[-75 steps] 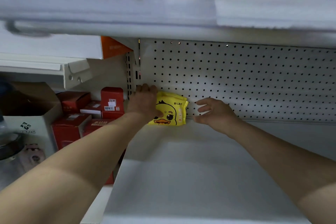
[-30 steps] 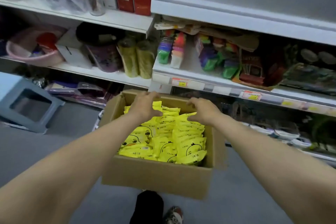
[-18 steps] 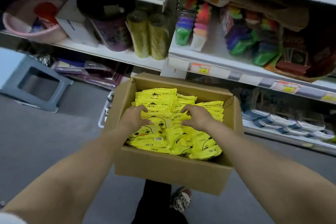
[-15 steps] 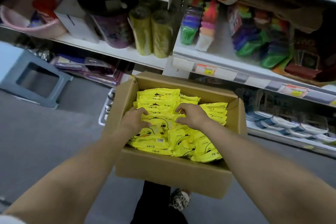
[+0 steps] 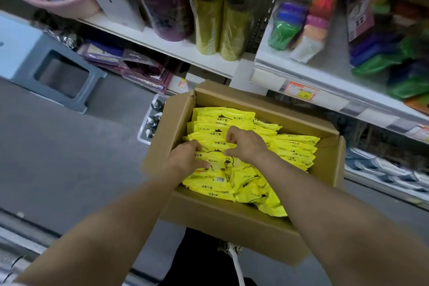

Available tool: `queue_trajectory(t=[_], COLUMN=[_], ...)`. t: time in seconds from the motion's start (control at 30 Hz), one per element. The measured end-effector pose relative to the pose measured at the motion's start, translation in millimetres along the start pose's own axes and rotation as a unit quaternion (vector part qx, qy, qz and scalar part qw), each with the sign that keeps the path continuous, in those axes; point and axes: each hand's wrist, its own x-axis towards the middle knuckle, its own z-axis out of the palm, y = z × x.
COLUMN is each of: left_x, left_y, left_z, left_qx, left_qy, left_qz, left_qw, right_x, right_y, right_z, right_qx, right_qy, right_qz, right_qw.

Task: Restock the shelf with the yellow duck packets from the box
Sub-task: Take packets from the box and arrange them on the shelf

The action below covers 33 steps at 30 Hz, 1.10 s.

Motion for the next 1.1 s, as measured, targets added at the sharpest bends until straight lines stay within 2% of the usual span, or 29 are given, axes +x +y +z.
queue_trajectory(t=[0.13,0.3,0.43,0.6,0.83,0.97,1.1], left_x=[2.0,-1.7,-6.1,-16.3,-56.3,-81.0,-107.0], left_y=[-2.1,-2.8,-0.8,9.4,68.9,112.0,149.7], left_z=[6.9,12.7,12.1,-1.4,-29.5,-40.6,-63.9], left_qx=[0.011,0.056,0.114,0.112,-0.009,-0.007,-0.154], left_qy=[-0.037,-0.019,-0.020,-0.028,-0.097,-0.094,-0.119], left_qz=[0.005,0.024,0.022,0.019,0.076,0.125,0.130], left_qw=[0.999,0.998,0.993,0.993,0.992,0.988,0.972], right_x=[0.9,-5.3,-11.1,-38.5,-103.6,-142.9,-186.0], right_y=[-7.1,-14.7,-9.8,17.4,62.6,80.3,90.4], right_z=[5.8,20.5,15.1,-20.3,-73.6,-99.5,-134.5], right_qx=[-0.057,-0.138,-0.087,-0.020,0.046,0.087,0.135], right_qy=[0.005,0.027,-0.013,-0.047,0.008,0.073,0.122], right_qz=[0.006,-0.004,0.031,0.057,0.071,0.066,0.041], right_qw=[0.998,0.990,0.996,0.997,0.996,0.991,0.982])
